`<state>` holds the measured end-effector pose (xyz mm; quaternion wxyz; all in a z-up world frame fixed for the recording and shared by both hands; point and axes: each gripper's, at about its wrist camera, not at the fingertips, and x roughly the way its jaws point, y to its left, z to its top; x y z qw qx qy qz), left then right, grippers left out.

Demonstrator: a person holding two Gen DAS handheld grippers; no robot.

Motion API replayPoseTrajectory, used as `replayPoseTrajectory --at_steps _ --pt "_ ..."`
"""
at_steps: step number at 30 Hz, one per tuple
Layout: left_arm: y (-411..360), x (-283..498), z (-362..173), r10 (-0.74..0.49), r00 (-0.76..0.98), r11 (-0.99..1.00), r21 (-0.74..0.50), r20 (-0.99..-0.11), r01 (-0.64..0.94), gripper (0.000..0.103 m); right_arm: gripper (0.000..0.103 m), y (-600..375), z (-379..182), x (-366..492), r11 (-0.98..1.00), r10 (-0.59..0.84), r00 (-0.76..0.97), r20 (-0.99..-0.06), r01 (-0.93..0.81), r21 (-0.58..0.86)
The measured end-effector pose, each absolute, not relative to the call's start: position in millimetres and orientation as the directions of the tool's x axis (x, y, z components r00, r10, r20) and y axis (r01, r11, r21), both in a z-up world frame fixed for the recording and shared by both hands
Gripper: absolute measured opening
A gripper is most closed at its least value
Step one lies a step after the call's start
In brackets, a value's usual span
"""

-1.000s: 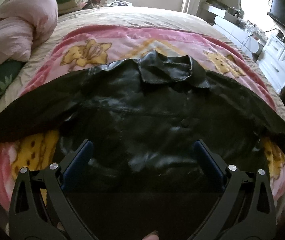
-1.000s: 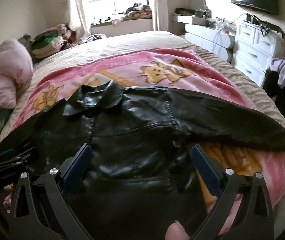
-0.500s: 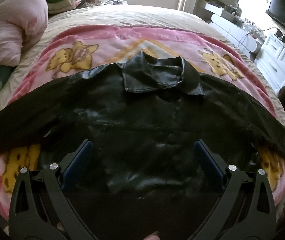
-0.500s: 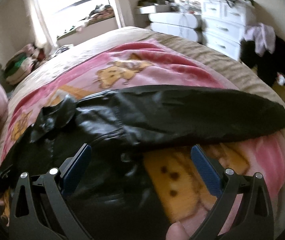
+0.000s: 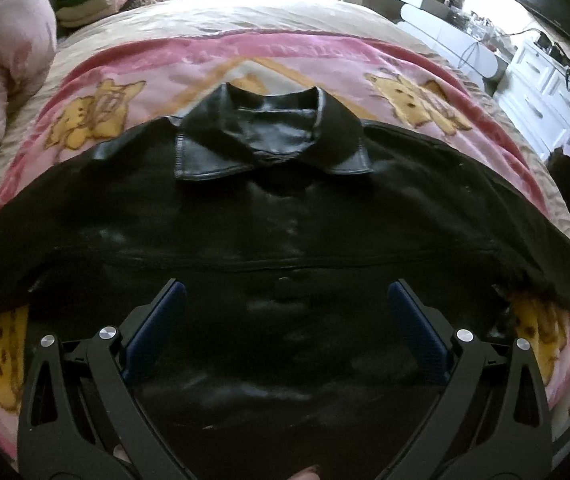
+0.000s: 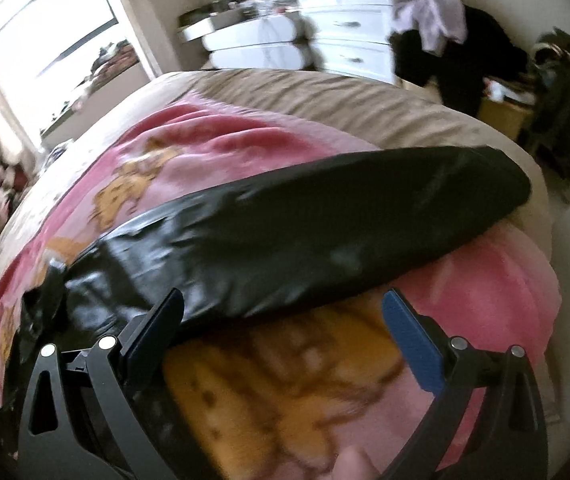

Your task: Fold large clothes

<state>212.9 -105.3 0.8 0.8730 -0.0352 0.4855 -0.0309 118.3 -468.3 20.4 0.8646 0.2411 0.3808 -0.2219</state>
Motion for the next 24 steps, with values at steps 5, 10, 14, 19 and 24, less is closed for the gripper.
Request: replayPoseTrajectory --at_steps 5,10,14,19,24 --pt "-117.8 219.9 -1.6 -0.104 0.521 0.994 -0.101 -0.847 0.034 0.095 0.099 -498.7 8.2 112.0 0.726 -0.215 0.584 -0.783 0.632 0.271" --pt "-131.3 223.8 -2.2 -0.114 0.520 0.993 -0.105 -0.847 0.046 0.095 0.099 -527.7 -2.4 107.0 0.652 -0.231 0.565 -0.792 0.694 0.305" --pt "-139.5 225.2 -1.1 -0.109 0.519 0.994 -0.100 -0.848 0.045 0.095 0.099 -552.5 -9.3 102.4 0.585 -0.251 0.546 -0.799 0.744 0.324" --pt "-144.8 225.1 3.2 -0.088 0.523 0.996 -0.086 -0.848 0.028 0.095 0.099 -588.8 -23.1 100.1 0.486 -0.208 0.556 -0.804 0.772 0.408" --pt "-150.9 222.8 13.8 -0.068 0.514 0.996 -0.083 -0.855 -0.007 0.095 0.099 -616.9 -30.8 103.1 0.439 -0.163 0.597 -0.786 0.757 0.484"
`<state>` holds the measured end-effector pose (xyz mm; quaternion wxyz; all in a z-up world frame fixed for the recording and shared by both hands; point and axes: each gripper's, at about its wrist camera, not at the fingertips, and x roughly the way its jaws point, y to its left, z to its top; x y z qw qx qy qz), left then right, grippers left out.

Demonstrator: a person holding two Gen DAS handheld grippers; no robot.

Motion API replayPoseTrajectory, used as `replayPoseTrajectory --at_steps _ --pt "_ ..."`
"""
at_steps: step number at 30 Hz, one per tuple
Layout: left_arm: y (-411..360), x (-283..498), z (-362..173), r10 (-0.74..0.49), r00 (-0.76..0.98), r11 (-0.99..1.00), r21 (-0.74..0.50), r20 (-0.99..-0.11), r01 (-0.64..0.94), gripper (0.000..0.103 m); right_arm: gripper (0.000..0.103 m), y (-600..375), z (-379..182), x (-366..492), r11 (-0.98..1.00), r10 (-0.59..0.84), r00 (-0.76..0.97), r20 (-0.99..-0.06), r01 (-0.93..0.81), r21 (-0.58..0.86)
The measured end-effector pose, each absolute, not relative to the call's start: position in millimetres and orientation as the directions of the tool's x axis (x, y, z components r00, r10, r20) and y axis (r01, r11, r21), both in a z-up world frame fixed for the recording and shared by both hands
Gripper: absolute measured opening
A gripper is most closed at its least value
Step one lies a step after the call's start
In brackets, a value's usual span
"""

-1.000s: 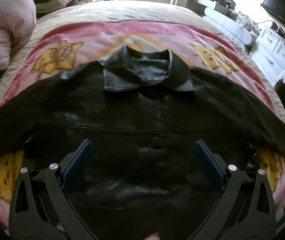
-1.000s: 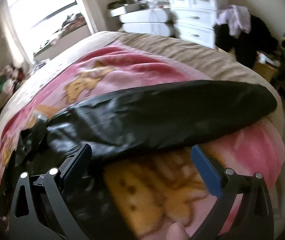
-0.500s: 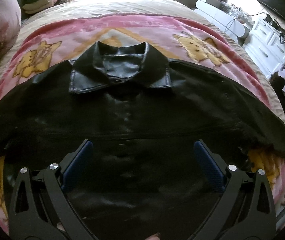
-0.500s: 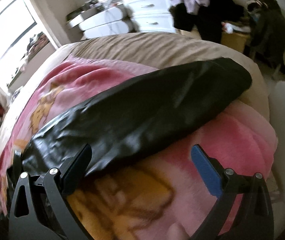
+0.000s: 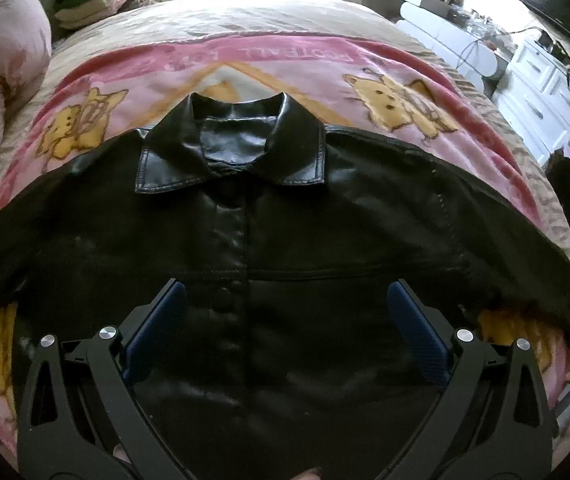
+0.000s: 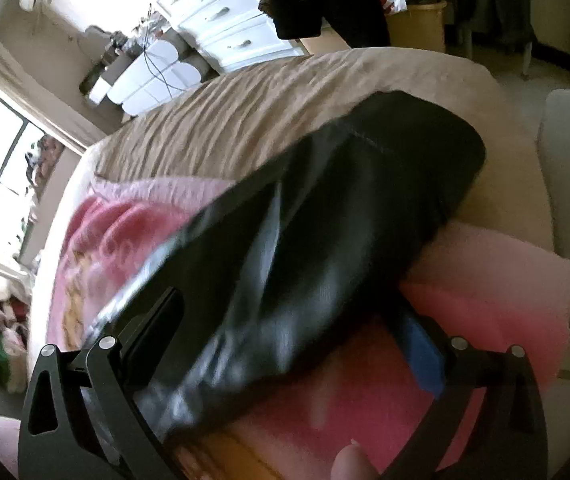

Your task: Fold large clothes

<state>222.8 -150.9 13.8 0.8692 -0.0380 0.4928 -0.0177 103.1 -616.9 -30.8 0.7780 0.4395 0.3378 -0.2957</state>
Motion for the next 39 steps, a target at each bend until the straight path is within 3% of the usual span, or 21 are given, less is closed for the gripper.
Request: replayPoseTrajectory --at_steps 9,11,13,16,17,23,30,39 --pt "-169.5 216.3 31.7 -0.079 0.509 0.997 -0.072 -0.857 0.033 0.095 0.095 -639.2 -32.1 120.4 0.509 -0.128 0.649 -0.750 0.692 0.512" --pt "-171.8 218.1 31.4 -0.088 0.500 0.996 -0.077 -0.861 0.042 0.095 0.069 -640.9 -26.7 119.9 0.528 -0.133 0.673 -0.728 0.670 0.522" --pt "-173.1 218.2 33.2 -0.092 0.504 0.996 -0.076 -0.859 0.053 0.095 0.058 -645.9 -23.9 120.7 0.551 -0.132 0.685 -0.716 0.652 0.522" --pt "-169.9 217.4 35.9 -0.105 0.503 0.994 -0.084 -0.858 0.064 0.095 0.024 -652.8 -18.9 124.2 0.580 -0.114 0.705 -0.700 0.619 0.529" --pt "-167.9 216.6 37.2 -0.113 0.502 0.993 -0.089 -0.858 0.072 0.095 0.020 -652.8 -12.4 123.8 0.596 -0.111 0.724 -0.681 0.597 0.538" --pt "-140.7 214.2 46.6 -0.140 0.519 0.990 -0.120 -0.843 0.072 0.095 0.008 -619.1 55.0 121.3 0.713 -0.102 0.829 -0.550 0.447 0.541" --pt "-99.3 207.9 52.1 -0.167 0.524 0.985 -0.161 -0.835 0.057 0.095 0.007 -539.5 144.6 133.8 0.848 -0.040 0.901 -0.433 0.260 0.463" --pt "-46.0 193.3 62.9 -0.209 0.563 0.975 -0.212 -0.800 0.061 0.095 0.007 -428.8 210.8 143.4 0.933 0.031 0.925 -0.378 0.109 0.343"
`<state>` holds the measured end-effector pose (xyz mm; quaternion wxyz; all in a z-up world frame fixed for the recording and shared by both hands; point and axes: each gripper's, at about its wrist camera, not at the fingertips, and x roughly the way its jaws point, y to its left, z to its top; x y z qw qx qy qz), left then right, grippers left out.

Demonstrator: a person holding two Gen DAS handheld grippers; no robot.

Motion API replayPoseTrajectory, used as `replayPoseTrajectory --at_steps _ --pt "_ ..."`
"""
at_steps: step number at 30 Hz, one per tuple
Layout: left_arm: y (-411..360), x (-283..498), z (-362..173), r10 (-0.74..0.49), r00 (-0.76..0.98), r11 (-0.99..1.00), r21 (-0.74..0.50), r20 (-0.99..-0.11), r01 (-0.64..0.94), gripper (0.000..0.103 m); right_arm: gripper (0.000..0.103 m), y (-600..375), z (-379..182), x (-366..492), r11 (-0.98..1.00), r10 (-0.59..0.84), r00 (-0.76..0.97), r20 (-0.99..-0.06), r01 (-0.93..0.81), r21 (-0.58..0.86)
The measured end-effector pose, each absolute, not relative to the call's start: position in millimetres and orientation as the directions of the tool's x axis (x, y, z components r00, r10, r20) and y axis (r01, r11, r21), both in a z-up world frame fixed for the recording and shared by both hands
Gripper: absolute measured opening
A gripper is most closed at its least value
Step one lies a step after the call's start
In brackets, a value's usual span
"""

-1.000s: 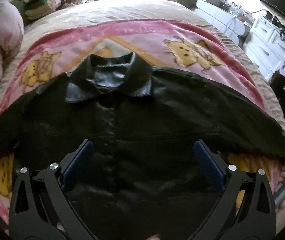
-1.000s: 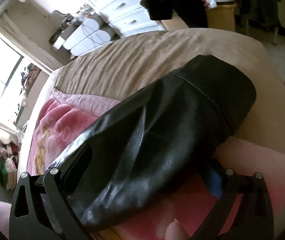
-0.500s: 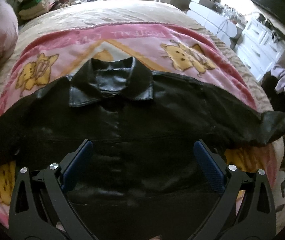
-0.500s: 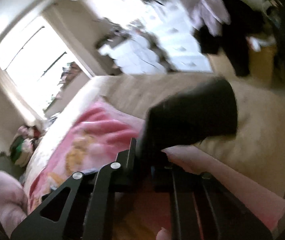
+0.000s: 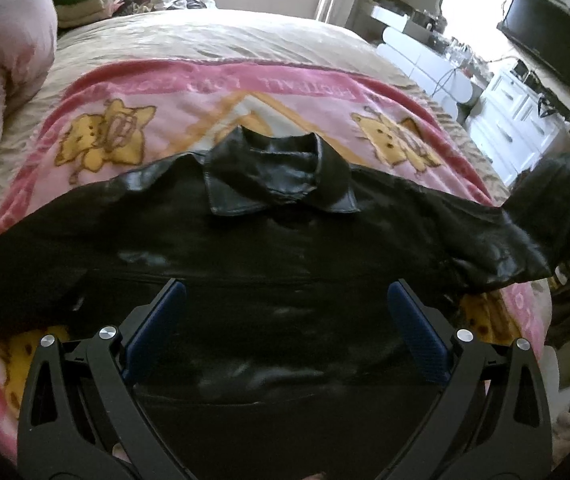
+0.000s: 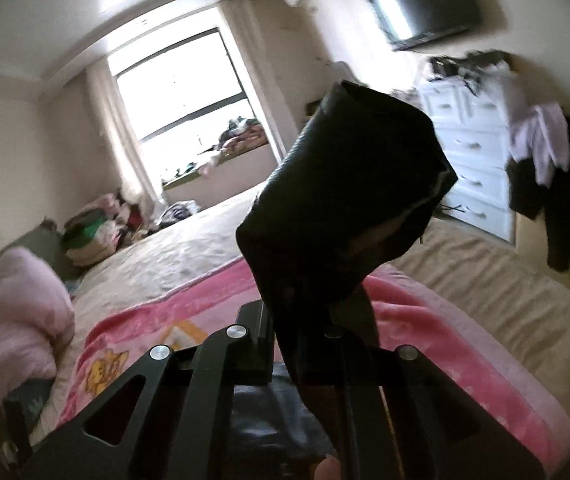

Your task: Fold large clothes

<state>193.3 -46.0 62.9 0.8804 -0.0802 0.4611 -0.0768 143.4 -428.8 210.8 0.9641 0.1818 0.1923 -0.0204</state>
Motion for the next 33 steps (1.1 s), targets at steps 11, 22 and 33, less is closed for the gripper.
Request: replayPoseTrajectory --at_steps 11,22,33 --pt "22.8 193.6 65.8 -0.219 0.593 0.959 -0.284 -0.775 -0.016 0.095 0.007 -279.6 243.3 163.5 0.955 0.263 0.900 -0.347 -0.191 0.227" --pt "112.7 172.9 62.1 -0.239 0.676 0.882 -0.447 -0.697 -0.149 0.095 0.007 -151.8 182.4 173.6 0.891 0.433 0.776 -0.458 -0.447 0.086" --pt "154.8 166.6 41.9 -0.348 0.708 0.769 -0.619 -0.615 -0.159 0.095 0.012 -80.8 96.2 161.6 0.850 0.432 0.686 -0.585 -0.527 0.009"
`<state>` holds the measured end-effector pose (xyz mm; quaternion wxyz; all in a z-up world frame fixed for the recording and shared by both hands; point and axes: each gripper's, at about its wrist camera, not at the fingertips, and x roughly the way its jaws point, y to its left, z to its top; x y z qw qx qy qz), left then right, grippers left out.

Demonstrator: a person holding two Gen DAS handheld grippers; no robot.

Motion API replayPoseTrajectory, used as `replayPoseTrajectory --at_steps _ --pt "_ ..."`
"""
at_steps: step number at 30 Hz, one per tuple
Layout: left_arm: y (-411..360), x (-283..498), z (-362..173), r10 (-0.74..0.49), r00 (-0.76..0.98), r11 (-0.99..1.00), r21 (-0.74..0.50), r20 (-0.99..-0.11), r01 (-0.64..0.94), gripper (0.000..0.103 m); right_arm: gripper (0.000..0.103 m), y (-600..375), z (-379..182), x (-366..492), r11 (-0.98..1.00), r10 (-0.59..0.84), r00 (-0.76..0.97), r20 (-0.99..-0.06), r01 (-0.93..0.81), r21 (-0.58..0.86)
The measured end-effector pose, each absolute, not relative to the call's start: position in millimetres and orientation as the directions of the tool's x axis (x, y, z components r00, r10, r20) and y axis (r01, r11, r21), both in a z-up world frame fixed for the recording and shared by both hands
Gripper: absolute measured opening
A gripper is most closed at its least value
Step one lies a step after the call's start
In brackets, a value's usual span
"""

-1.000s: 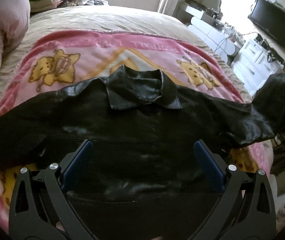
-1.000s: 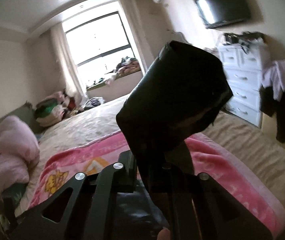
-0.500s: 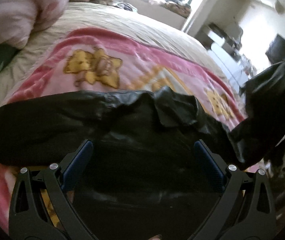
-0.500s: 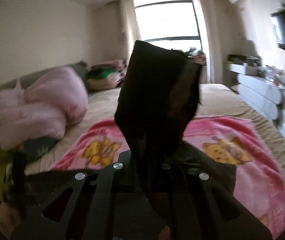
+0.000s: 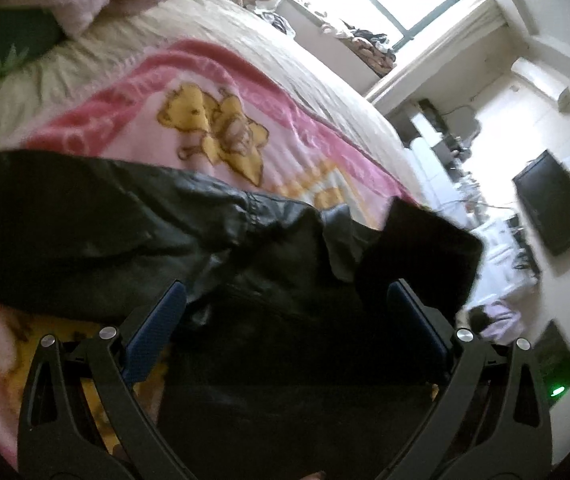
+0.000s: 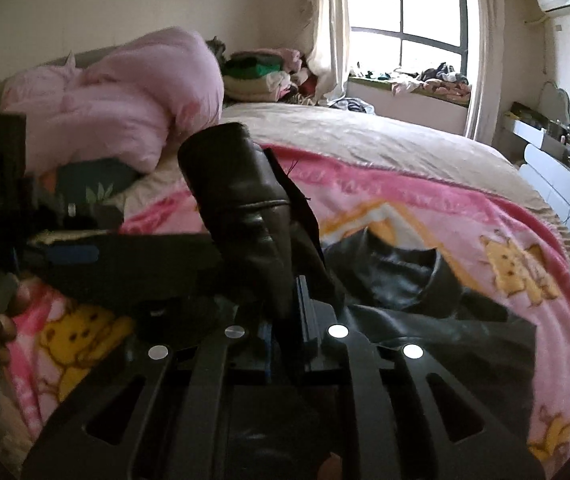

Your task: Fold large clothes

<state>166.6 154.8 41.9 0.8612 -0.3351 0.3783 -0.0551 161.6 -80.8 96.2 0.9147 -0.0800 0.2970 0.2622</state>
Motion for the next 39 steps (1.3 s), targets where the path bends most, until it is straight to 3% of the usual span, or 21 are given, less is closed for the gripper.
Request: replayPoseTrajectory --at_steps 1,3,4,5,7,9,14,20,23,25,30,32,35,39 --pt "156.1 167.6 39.0 -0.363 0.706 0.764 -0.627 -0.609 -0.149 0.095 0.016 -79.4 91.1 159.9 0.850 0.430 0.685 -0.589 -0.527 0.008" --pt "154.3 169.7 31.8 -0.399 0.695 0.756 -0.644 -0.597 -0.119 0.095 0.036 -75.3 79.2 156.9 0.838 0.454 0.655 -0.604 -0.544 0.039" --pt "152.8 170.7 28.2 -0.415 0.688 0.751 -0.651 -0.595 -0.110 0.095 0.068 -75.2 75.7 156.3 0.833 0.467 0.641 -0.609 -0.551 0.058" --pt "151.4 171.7 23.6 -0.432 0.677 0.744 -0.660 -0.595 -0.105 0.095 0.082 -76.9 71.7 153.5 0.828 0.484 0.628 -0.610 -0.555 0.085" --pt "146.9 174.9 16.1 -0.459 0.657 0.735 -0.671 -0.598 -0.098 0.095 0.083 -81.0 70.5 148.6 0.817 0.510 0.621 -0.595 -0.565 0.110" --pt "136.8 178.6 9.3 -0.479 0.630 0.742 -0.666 -0.611 -0.081 0.095 0.093 -89.5 70.3 145.3 0.820 0.512 0.612 -0.602 -0.558 0.130" --pt "108.4 187.1 -10.9 -0.466 0.561 0.794 -0.603 -0.684 -0.075 0.094 0.095 -128.4 63.3 137.5 0.855 0.480 0.620 -0.621 -0.490 0.170" --pt "84.6 209.6 -34.9 -0.540 0.520 0.744 -0.664 -0.662 -0.073 0.092 0.095 -190.8 48.9 133.9 0.914 0.404 0.685 -0.606 -0.336 0.230" --pt "75.4 217.9 -42.4 -0.479 0.527 0.783 -0.613 -0.702 -0.104 0.063 0.095 -213.8 51.8 140.0 0.928 0.372 0.702 -0.607 -0.269 0.258" --pt "70.3 220.8 -39.5 -0.418 0.553 0.826 -0.555 -0.720 -0.099 0.016 0.095 -227.2 56.3 140.6 0.942 0.334 0.733 -0.592 -0.229 0.247" --pt "64.2 206.7 -0.9 -0.451 0.624 0.830 -0.556 -0.638 0.031 0.003 0.089 -265.5 61.3 144.9 0.962 0.243 0.772 -0.587 -0.116 0.247" --pt "60.2 191.2 30.3 -0.438 0.688 0.851 -0.513 -0.579 0.111 0.002 0.076 -280.4 65.4 145.9 0.968 0.205 0.788 -0.581 -0.075 0.240" --pt "59.0 175.2 50.9 -0.415 0.742 0.875 -0.454 -0.527 0.166 0.002 0.066 -300.6 68.9 149.3 0.973 0.157 0.801 -0.578 -0.026 0.228" --pt "75.1 183.5 22.5 -0.352 0.706 0.908 -0.406 -0.614 0.100 0.002 0.059 -311.0 64.1 158.1 0.978 0.120 0.790 -0.601 0.010 0.208"
